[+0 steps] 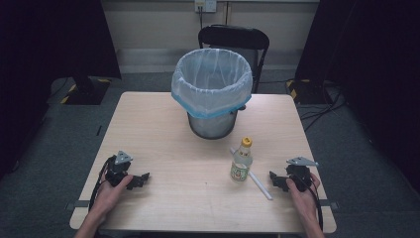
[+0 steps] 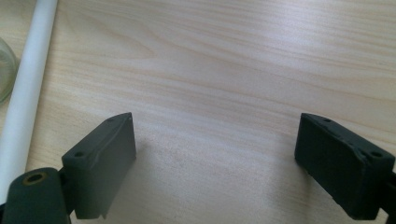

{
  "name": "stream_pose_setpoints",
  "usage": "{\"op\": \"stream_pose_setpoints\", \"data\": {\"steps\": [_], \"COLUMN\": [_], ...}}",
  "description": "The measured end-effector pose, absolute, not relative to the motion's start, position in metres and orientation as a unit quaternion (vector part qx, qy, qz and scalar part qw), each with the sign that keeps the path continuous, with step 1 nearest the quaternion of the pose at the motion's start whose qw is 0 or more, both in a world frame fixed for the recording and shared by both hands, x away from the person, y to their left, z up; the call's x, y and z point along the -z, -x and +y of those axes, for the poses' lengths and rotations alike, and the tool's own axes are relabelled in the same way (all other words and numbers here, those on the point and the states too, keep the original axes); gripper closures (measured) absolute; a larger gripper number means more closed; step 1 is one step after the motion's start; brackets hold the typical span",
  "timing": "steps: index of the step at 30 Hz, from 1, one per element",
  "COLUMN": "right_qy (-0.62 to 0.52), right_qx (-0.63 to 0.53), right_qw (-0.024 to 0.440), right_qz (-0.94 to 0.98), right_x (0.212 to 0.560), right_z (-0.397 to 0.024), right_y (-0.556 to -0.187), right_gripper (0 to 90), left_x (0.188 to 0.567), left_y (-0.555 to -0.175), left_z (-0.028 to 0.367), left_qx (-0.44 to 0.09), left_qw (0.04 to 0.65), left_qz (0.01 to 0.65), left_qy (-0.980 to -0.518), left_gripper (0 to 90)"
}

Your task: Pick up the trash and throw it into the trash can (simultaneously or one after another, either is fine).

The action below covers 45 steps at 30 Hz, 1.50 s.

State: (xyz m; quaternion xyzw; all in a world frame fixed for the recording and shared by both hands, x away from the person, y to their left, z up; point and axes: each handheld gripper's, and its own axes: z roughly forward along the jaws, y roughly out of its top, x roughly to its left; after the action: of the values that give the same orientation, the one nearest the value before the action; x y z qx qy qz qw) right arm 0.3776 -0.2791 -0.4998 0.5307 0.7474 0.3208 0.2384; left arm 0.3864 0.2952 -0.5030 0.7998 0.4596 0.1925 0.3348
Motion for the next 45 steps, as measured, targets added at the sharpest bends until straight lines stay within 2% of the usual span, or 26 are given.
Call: {"op": "stream_pose_setpoints", "data": {"steps": [7,12,27,40,45], "right_qy": [-0.53,-0.528,-0.491,-0.445,-0.41], "right_qx": [-0.321,-0.32,-0.374,-0.403,-0.412], "right_qw": [0.238,0.236,0.222,0.183,0.16], "right_qz": [0.748,0.751,0.755,0.779,0.797], "right_x": [0.5,0.497,0.471,0.458,0.453], "right_z": [-0.279,-0.278,-0.268,-0.243,-0.221], "right_y": [-0.378,-0.378,-0.368,-0.348,-0.346], "right_gripper": [12.2,18.6,20.4,15.3,14.2], "left_x": [0.503,0.503,0.503,0.503,0.503], "left_y": [-0.386,-0.386,-0.386,-0.386,-0.386], "left_z": [0.295,0.295,0.295,0.295,0.295], "left_qx": [-0.192,-0.193,-0.192,-0.192,-0.192], "left_qw": [0.335,0.335,0.336,0.336,0.336], "left_qz": [0.459,0.459,0.459,0.46,0.46], "left_qy": [-0.8,-0.8,-0.799,-0.799,-0.799], "left_gripper": [0.0,0.0,0.0,0.0,0.0]}}
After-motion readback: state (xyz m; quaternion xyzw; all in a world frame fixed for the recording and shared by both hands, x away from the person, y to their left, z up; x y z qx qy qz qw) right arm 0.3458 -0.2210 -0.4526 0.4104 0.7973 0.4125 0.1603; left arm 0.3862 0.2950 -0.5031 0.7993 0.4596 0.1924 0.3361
